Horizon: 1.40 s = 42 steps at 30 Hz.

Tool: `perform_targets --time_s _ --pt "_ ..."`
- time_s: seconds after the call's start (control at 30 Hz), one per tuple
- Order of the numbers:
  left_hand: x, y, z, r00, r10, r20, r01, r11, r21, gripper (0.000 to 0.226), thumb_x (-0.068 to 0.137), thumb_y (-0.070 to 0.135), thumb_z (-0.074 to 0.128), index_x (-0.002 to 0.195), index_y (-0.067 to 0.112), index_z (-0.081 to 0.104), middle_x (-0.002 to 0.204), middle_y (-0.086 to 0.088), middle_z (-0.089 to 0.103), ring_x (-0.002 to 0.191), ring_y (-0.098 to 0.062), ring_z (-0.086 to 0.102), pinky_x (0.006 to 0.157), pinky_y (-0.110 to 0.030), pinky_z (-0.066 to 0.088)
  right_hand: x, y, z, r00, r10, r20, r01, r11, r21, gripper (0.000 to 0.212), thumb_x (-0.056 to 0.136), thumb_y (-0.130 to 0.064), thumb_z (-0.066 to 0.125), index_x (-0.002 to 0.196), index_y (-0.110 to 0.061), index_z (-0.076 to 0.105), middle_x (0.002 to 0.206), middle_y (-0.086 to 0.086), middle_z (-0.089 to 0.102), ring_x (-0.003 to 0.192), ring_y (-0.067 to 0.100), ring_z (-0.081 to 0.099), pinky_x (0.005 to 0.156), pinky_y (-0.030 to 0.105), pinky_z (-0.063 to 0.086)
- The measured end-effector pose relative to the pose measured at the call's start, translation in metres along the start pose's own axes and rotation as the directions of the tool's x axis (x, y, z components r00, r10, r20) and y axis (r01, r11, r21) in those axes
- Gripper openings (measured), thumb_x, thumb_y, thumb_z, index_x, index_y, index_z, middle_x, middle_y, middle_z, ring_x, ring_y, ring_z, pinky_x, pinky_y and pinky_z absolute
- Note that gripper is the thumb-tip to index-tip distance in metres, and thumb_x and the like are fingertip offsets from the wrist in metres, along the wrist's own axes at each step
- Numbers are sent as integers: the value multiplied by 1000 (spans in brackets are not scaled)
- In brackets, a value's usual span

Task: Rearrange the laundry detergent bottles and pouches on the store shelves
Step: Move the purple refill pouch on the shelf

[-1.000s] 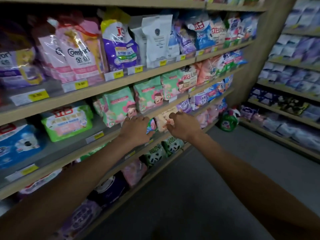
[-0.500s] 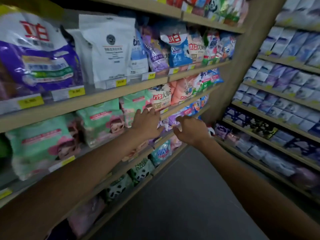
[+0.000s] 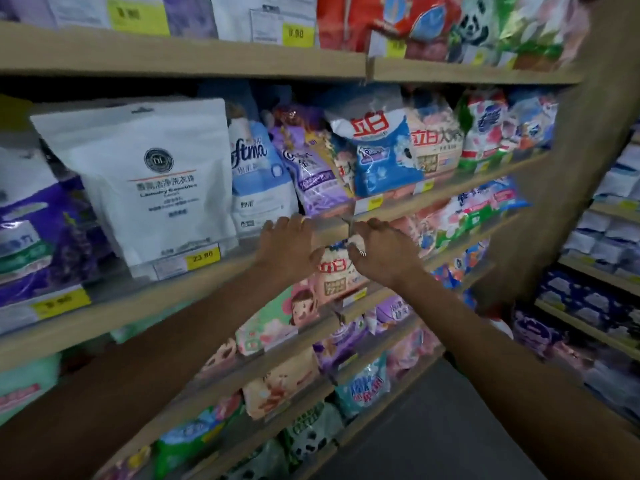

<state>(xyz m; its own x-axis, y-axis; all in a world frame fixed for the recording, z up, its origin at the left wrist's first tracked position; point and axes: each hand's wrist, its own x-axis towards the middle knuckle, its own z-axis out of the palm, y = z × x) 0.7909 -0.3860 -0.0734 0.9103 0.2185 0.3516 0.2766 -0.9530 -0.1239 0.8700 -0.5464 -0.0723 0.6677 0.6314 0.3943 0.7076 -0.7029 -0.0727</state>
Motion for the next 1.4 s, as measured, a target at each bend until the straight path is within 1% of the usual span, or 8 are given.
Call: perform_targets --time_s 0.4,0.53,0.7,0.9,1.03,1.17,1.27,1.4 --pt "119 -5 2 944 -322 -73 330 917 224 65 90 55 42 130 4 40 134 -18 44 125 -33 40 95 -43 40 182 46 36 982 -178 -69 187 970 157 54 91 -55 40 118 -10 46 118 18 59 111 35 55 81 40 45" --pt "127 1 8 908 -413 73 419 883 -211 57 91 38 50 132 1 34 124 -18 51 112 -32 52 84 -42 47 205 46 52 986 -156 50 124 910 397 67 87 -63 42 121 -6 39 115 17 63 104 34 61 75 35 44" --pt "132 11 -1 895 -398 201 383 455 -804 29 93 8 55 111 9 32 94 2 54 81 -8 53 62 -8 47 210 43 55 982 -139 132 -6 667 745 65 82 -47 64 126 -4 43 122 13 60 111 30 58 86 34 46" --pt "123 16 -9 859 -471 201 384 335 -860 35 89 -7 54 115 7 34 76 -7 54 54 -7 52 40 -12 40 194 38 47 984 -120 131 -77 376 923 54 81 -28 70 126 -11 43 114 1 58 99 17 55 81 27 41" --pt "115 19 -16 852 -507 130 316 301 -900 46 86 -12 55 127 -2 37 111 -35 58 81 -30 64 51 -30 48 184 39 41 992 -110 60 -32 236 971 50 82 -19 70 124 -15 42 117 2 62 104 18 59 91 31 46" --pt "105 18 -18 884 -462 76 242 311 -919 44 87 -8 58 125 4 38 83 1 56 52 6 55 45 -9 43 176 39 28 995 -20 99 -98 39 994 41 81 -17 71 112 -16 44 109 3 65 93 14 63 83 31 52" --pt "90 20 -18 892 -439 105 250 288 -924 62 85 -8 60 138 7 32 96 -1 58 61 6 57 49 -6 44 170 43 26 970 -80 231 -241 -173 955 49 83 -14 69 127 -6 50 124 16 63 111 33 61 98 49 49" --pt "65 33 -5 890 -409 203 315 229 -921 70 84 -8 61 144 6 28 104 -9 63 52 7 60 44 -5 41 146 43 38 935 -140 325 -346 -175 922 37 80 -10 71 117 -9 62 118 18 67 104 35 65 95 51 51"
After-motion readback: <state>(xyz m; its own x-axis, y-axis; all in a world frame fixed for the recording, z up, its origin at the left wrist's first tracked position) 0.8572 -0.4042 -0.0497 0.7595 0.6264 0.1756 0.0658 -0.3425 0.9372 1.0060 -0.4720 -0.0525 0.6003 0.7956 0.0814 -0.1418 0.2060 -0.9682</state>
